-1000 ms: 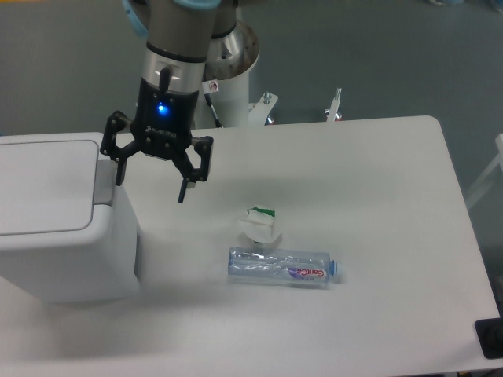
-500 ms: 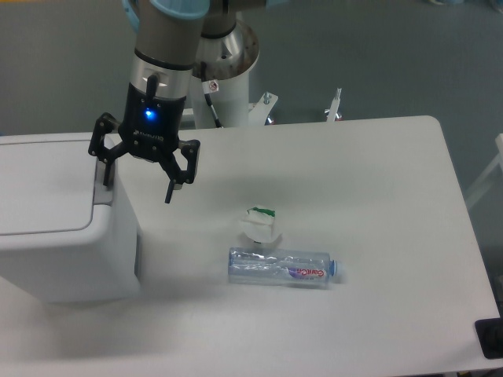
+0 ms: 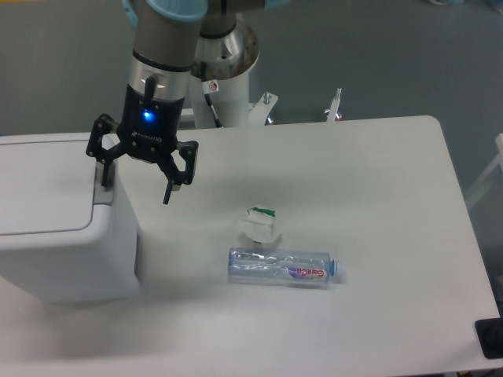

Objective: Open the trash can
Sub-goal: 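Lower the gripper onto the lid edge of the white trash can, then raise the gripper and withdraw it from the opened trash can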

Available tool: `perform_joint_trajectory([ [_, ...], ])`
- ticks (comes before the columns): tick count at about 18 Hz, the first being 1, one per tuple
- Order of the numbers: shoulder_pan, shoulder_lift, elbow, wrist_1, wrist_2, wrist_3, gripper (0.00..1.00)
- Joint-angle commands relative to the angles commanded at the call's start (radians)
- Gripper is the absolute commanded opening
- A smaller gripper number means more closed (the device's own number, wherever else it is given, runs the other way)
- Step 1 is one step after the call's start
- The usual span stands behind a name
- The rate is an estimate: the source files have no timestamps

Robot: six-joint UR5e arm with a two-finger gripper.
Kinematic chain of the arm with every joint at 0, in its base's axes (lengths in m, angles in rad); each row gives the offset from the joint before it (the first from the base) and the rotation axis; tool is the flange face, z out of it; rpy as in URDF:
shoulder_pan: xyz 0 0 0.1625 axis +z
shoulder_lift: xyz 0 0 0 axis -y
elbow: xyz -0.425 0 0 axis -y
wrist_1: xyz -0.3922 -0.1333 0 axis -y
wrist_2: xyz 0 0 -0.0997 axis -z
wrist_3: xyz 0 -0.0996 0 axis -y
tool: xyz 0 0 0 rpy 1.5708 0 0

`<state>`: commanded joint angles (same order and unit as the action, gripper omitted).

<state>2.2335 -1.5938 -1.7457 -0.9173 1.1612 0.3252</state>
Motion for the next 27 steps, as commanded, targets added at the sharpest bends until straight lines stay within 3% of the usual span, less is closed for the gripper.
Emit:
perform_joint_trajectory([
  [10, 0.000, -0.002, 0.000, 0.002, 0.003, 0.000, 1.00],
  [14, 0.003, -0.002, 0.028, 0.005, 0.003, 0.005, 1.00],
  [17, 0.052, -0.003, 0.046, 0.026, 0.008, 0.012, 1.00],
  [21, 0.109, -0.002, 0.080, 0.034, 0.139, 0.029, 1.00],
  [24, 0.169, -0.005, 0.057, 0.032, 0.276, 0.134, 1.00],
  [27, 0.198, -0.038, 0.052, 0.031, 0.285, 0.256, 1.00],
])
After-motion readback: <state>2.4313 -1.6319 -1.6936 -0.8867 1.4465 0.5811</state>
